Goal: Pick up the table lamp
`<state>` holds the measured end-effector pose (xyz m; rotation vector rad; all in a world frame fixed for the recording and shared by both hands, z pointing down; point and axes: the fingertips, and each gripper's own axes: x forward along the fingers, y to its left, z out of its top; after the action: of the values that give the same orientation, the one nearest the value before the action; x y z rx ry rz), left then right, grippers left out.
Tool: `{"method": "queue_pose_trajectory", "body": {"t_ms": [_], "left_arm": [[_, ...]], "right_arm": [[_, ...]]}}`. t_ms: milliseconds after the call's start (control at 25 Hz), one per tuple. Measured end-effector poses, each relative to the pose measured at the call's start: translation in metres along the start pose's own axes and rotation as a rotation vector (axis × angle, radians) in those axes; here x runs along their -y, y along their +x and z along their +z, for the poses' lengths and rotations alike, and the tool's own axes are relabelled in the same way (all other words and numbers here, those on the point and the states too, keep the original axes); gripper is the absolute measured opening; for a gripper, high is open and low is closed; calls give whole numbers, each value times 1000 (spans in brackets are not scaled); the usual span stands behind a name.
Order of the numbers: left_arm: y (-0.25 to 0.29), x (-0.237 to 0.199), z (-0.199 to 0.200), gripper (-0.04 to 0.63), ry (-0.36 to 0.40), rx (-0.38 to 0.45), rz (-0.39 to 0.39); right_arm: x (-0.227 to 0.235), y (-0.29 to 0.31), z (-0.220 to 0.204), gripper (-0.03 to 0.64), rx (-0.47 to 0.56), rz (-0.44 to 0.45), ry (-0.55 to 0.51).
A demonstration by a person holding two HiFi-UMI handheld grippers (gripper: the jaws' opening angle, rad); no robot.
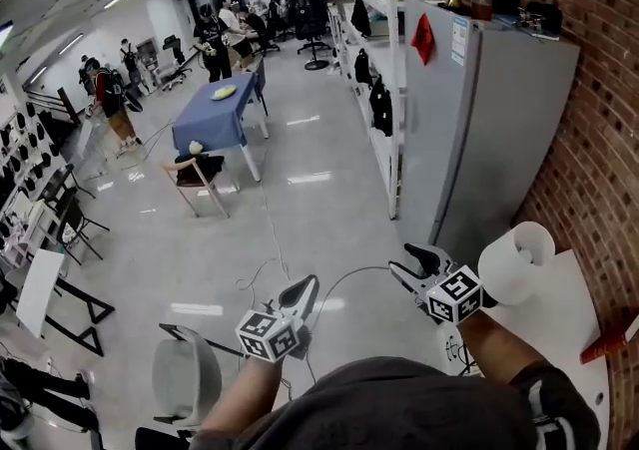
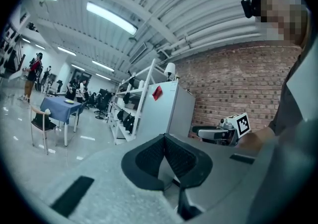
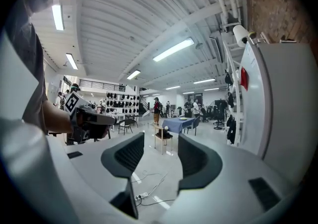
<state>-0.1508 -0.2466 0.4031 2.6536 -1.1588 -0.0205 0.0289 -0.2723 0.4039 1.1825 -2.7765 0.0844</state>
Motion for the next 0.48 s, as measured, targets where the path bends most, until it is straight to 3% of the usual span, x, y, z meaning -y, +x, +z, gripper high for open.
{"method": "queue_pose_trajectory", "body": {"t_ms": [480], "left_arm": [[96,32,-60,3,0,-80,-180]], "right_arm": [[53,-42,-89,202,-62,-166,92]]}}
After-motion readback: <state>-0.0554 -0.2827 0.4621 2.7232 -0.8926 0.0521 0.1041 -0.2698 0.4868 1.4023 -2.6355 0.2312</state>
